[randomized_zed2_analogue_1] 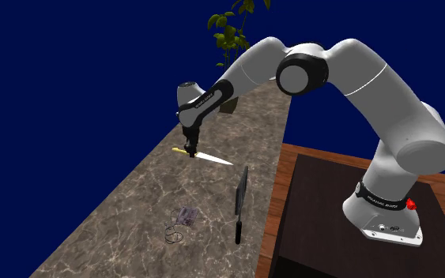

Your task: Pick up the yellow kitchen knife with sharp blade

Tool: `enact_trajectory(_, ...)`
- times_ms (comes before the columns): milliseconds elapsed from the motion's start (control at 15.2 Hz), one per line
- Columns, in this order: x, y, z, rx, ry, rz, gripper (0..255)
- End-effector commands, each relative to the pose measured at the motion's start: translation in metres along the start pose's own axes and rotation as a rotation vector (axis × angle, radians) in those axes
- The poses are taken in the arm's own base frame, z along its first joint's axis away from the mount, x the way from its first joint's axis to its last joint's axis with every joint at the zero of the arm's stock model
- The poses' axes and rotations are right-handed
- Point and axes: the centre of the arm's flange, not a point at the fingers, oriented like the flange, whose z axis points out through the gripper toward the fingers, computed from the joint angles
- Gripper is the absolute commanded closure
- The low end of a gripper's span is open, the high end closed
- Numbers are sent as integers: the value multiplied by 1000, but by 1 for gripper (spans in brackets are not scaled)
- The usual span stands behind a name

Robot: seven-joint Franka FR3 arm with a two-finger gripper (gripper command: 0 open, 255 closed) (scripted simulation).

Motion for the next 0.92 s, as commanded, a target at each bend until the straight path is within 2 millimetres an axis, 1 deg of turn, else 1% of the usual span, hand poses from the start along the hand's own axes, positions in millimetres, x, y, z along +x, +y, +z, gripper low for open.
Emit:
enact_trajectory(0, -1, 1, 0, 0, 0, 0, 255)
enact_trajectory(858, -1, -1, -68, 0, 0, 0, 255)
